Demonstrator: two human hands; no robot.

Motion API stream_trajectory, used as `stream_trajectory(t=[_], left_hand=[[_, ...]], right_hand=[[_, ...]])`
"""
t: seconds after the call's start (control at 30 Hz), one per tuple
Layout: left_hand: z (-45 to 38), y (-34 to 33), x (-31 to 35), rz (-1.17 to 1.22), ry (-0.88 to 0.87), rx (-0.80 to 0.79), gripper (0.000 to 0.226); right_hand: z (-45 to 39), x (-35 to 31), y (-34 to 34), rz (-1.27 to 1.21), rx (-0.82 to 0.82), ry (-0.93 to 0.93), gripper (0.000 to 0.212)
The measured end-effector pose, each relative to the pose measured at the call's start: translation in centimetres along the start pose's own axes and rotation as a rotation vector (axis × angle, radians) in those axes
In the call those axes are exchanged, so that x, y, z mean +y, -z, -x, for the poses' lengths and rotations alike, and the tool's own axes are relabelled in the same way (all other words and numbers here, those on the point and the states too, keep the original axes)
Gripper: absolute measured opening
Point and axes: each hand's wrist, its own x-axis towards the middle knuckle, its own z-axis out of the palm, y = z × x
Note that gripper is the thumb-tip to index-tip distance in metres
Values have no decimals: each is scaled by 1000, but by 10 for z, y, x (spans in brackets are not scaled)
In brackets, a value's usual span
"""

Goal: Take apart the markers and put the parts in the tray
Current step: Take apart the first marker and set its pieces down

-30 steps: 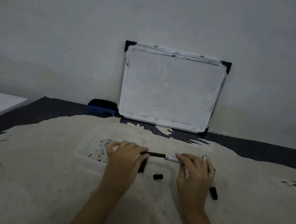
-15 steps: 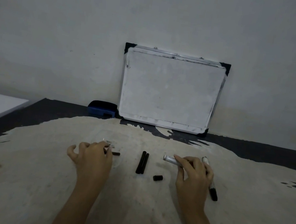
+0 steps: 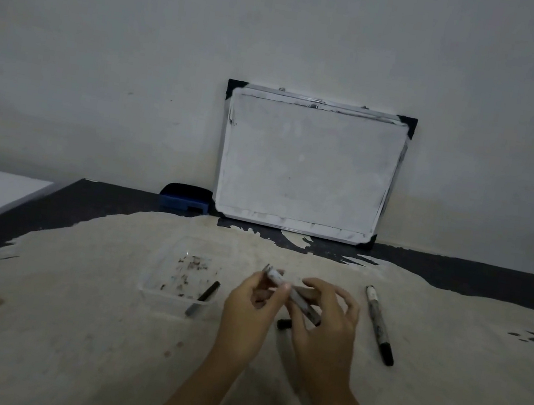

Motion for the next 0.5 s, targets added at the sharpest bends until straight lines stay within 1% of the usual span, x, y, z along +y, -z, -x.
stream_trajectory(t=[0.1, 0.2, 0.27, 0.33, 0.4, 0.5], left_hand=[[0, 1, -4, 83, 52, 9, 17], [-4, 7, 0, 34, 40, 67, 18], [-10, 16, 6, -16, -22, 171, 14], [-16, 29, 11, -20, -94, 265, 10], [-19, 41, 17, 43, -136, 332, 9], [-22, 54, 18, 107, -148, 419, 11]], right_hand=[[2, -1, -4, -18, -13, -4, 22], [3, -1, -6, -73, -87, -120, 27], [4, 1, -8, -72, -169, -224, 37], [6, 4, -12, 5, -266, -266, 38], [8, 6, -15, 118, -359, -190, 33], [12, 8, -22, 206, -462, -50, 27]])
